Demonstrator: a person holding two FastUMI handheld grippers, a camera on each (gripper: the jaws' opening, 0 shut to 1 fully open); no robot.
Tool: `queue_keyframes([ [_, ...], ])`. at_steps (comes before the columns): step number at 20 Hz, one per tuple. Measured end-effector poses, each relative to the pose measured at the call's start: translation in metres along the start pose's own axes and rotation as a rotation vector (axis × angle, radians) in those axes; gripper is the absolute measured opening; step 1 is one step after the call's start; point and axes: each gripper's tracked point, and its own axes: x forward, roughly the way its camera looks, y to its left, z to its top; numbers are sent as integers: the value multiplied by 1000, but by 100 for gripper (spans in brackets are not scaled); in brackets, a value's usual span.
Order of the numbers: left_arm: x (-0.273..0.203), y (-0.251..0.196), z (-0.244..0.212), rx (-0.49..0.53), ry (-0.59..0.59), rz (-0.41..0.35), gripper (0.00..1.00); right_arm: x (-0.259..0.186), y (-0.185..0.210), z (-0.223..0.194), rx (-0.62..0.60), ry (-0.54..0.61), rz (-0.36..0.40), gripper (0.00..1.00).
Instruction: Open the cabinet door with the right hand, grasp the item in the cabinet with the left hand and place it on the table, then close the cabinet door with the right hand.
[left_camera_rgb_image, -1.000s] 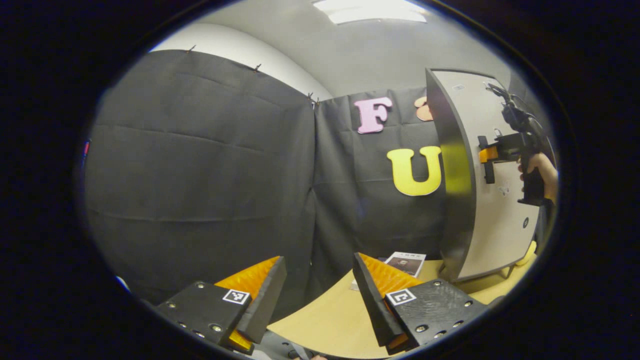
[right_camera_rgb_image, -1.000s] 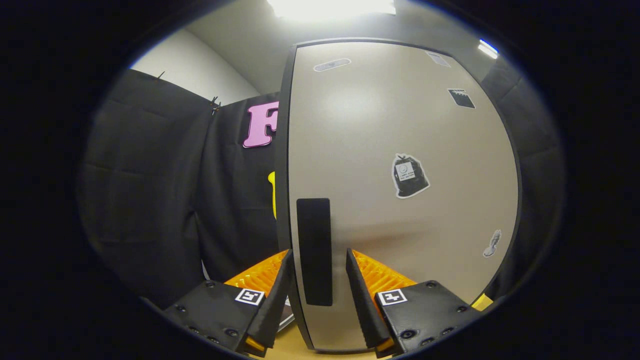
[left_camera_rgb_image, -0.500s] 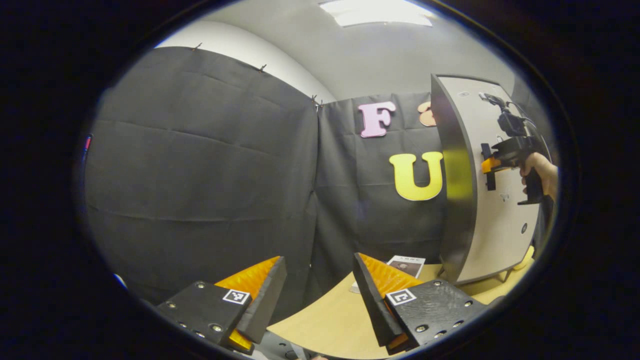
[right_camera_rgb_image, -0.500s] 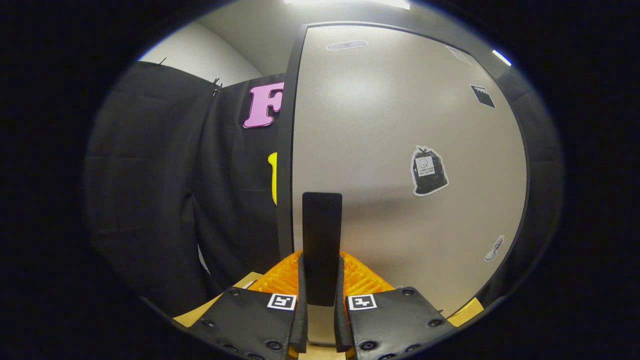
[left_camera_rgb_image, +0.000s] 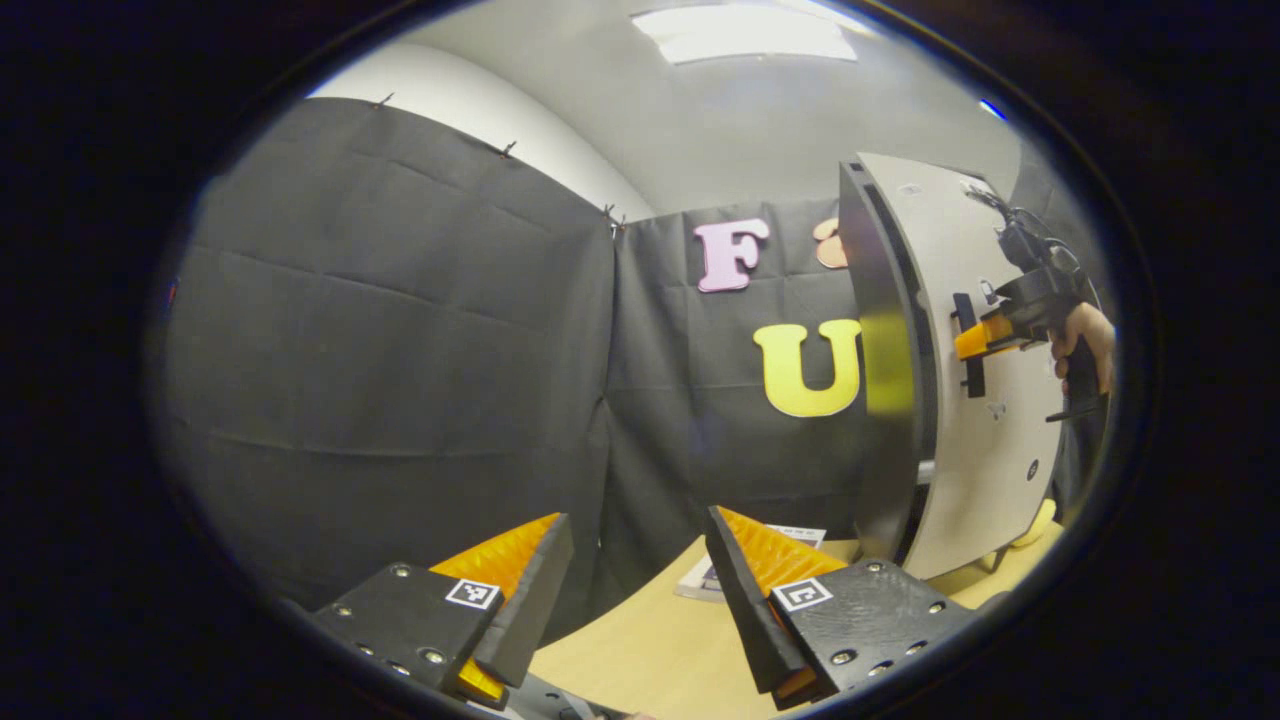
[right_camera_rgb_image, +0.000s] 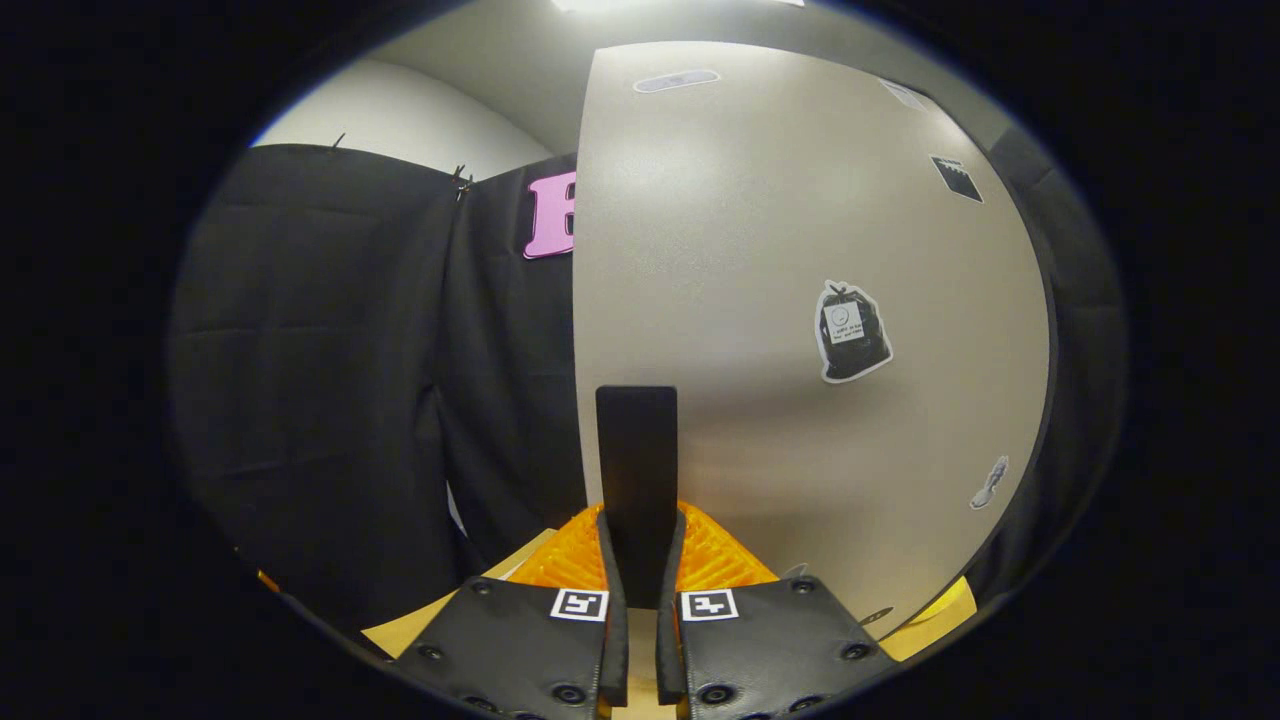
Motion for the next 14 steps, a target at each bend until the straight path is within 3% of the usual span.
queue_keyframes([
  [7,5,-67,9,-5,-9,-102,81,-48,2,-4,7,29,139,9],
  [14,4,-138,21,0,-21,-195,81,-85,-24,-1,-1,51,259,12],
])
